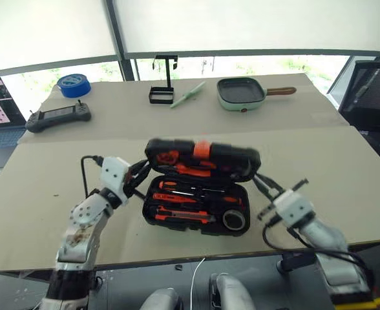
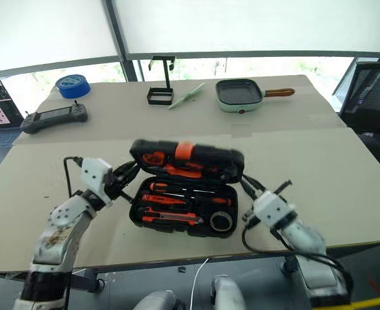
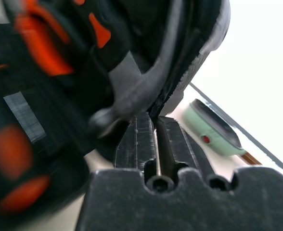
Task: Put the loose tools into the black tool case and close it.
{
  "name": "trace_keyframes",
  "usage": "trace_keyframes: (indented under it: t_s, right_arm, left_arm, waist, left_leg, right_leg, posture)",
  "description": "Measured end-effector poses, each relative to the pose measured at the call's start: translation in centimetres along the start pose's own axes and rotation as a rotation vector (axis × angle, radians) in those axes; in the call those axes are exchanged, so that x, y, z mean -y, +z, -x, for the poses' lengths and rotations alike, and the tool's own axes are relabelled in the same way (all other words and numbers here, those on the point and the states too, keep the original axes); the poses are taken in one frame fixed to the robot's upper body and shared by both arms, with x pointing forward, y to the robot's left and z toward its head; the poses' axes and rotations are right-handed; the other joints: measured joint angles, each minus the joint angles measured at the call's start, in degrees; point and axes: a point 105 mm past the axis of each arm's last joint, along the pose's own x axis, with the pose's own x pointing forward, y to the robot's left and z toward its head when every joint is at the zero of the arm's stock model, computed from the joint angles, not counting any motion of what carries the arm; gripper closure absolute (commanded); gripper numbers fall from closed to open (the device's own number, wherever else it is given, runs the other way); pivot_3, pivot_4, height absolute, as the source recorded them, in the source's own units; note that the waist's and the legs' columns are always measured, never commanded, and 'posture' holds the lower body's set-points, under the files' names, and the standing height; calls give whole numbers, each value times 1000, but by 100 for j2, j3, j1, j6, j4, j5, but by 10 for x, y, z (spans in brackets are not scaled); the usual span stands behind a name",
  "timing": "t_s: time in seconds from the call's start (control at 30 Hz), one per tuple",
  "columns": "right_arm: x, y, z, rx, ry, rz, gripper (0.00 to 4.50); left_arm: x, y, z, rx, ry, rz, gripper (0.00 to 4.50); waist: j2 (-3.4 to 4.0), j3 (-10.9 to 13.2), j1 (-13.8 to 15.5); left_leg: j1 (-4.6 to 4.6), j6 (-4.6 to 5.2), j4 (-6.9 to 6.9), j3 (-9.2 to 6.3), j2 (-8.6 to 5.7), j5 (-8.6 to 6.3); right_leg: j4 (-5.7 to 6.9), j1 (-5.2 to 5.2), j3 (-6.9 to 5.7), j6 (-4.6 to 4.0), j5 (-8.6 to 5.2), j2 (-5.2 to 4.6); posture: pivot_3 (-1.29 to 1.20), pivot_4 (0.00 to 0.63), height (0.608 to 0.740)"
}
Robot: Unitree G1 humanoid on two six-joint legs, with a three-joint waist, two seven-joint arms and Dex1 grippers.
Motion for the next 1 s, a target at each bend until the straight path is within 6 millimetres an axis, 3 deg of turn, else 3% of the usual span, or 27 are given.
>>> trace_keyframes:
  t_s: [0.07,0.17,0.2,0.23,0.37,0.47,0.57,0.6,0.7,0.83,1.0]
  right_arm:
    - [2,-6,13,-52,28,-35,2439]
    - [14,4,24,-60,67,-10,1497]
    - [9,10,32,-77,138,-49,1022]
    - [2,13,41,-106,217,-93,869]
    - [-28,20,81,-237,538,-291,862]
    - [-36,29,82,-234,634,-339,862]
    - [-47,30,75,-223,697,-355,1660]
    - [-50,30,71,-222,716,-356,1996]
    - [-57,30,58,-211,741,-360,2975]
    - [-64,32,42,-179,779,-353,4356]
    - [-78,34,32,-151,861,-384,4500]
  left_arm:
    - [-9,-4,11,-41,29,7,2082]
    - [-18,-5,24,-81,54,19,982]
    - [-19,-6,33,-113,36,20,431]
    - [-22,-8,41,-148,13,19,144]
    - [-45,-3,73,-309,-111,94,57]
    - [-58,11,81,-375,-243,144,57]
    - [-72,5,66,-413,-304,38,0]
    - [-80,0,55,-423,-312,-6,258]
    - [-89,0,17,-391,-341,-121,1138]
    - [-71,8,-43,-330,-458,-260,2646]
    - [-42,8,-85,-298,-569,-398,4469]
  waist:
    - [-1,2,-19]
    - [-3,3,-2]
    - [-5,4,12]
    - [-7,5,36]
    - [-25,13,121]
    - [-36,10,128]
    - [-36,9,184]
    - [-41,10,213]
    - [-61,9,255]
    - [-74,11,273]
    - [-88,19,190]
  left_leg:
    - [-1,0,0,11,1,0]
    - [3,-5,-1,11,3,-2]
    - [4,-4,-5,9,11,-2]
    - [1,-6,-9,4,20,-3]
    - [-12,-9,-6,-8,26,-5]
    - [7,-2,-6,1,20,-10]
    - [14,-1,-6,2,13,-11]
    - [13,-3,-6,1,14,-10]
    - [-7,-8,6,0,13,-7]
    - [-37,-6,42,-1,9,-7]
    - [-56,-6,63,-3,9,-7]
  right_leg:
    - [4,-6,20,0,0,6]
    - [5,-1,35,2,-1,13]
    - [5,-1,37,1,-2,23]
    - [2,-2,40,-1,-5,34]
    - [-3,-7,44,-4,-12,48]
    - [-6,14,58,42,-38,44]
    - [-1,17,58,43,-39,40]
    - [0,15,57,4,-15,40]
    - [-2,2,49,-2,-9,42]
    - [-6,-11,33,0,-5,38]
    - [-10,-13,23,2,-4,24]
  posture:
    - [0,150,740]
    - [0,150,740]
    - [0,150,740]
    - [0,150,740]
    - [0,150,740]
    - [0,150,740]
    - [0,150,740]
    - [0,150,740]
    - [0,150,740]
    - [0,150,740]
    - [0,150,740]
